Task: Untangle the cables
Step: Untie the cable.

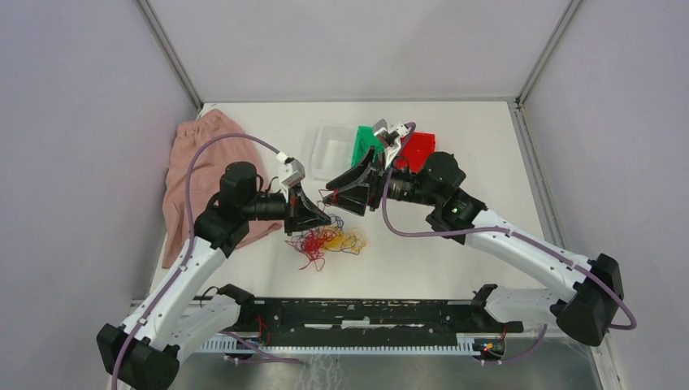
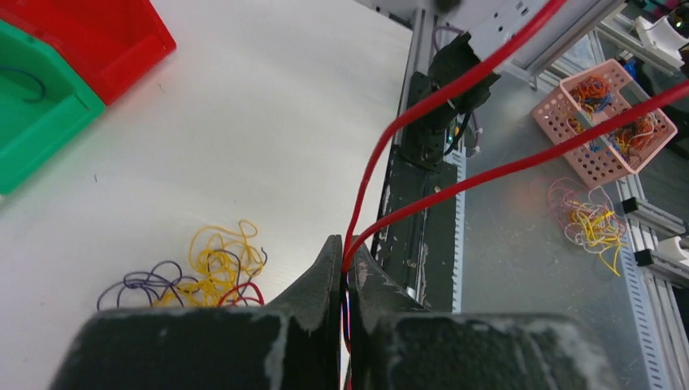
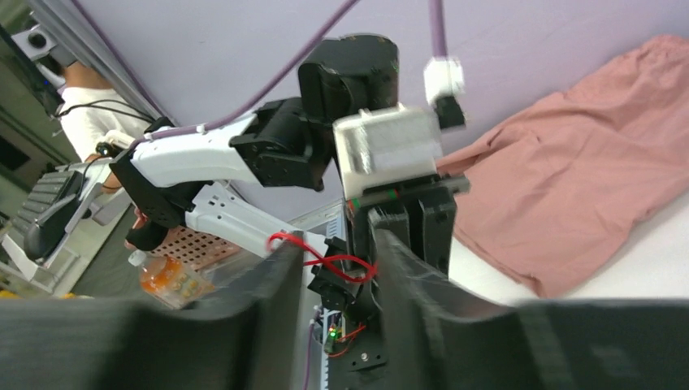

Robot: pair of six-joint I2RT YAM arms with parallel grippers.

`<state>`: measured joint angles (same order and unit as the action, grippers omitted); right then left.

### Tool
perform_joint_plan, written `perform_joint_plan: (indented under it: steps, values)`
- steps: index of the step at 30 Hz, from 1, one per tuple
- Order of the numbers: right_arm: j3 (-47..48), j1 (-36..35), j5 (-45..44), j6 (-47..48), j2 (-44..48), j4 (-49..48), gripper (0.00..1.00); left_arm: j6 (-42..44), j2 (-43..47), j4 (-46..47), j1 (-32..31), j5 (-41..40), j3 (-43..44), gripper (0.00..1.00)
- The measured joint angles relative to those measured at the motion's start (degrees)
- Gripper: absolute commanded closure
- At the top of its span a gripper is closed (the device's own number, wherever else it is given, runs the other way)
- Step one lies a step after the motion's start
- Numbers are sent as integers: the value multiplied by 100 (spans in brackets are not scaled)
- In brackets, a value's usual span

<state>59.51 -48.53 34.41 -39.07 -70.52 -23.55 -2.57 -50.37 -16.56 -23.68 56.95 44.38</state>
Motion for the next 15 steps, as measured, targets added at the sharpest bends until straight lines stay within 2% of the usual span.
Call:
perform_joint_plan:
  steps: [2, 6, 8, 15]
  values:
    - [-240, 0, -151, 175, 223, 133, 30, -7, 0, -109, 0, 9, 262, 97]
    - [-887, 0, -479, 763, 859, 424, 24, 9, 13, -361, 0, 17, 1246, 97]
    - [-1104, 0, -570, 1043, 1069, 586, 18, 35, 31, -428, 0, 20, 1425, 97]
    - [-1237, -131, -715, 1814, 743, 933, 22, 111, 76, -782, 0, 11, 1622, 97]
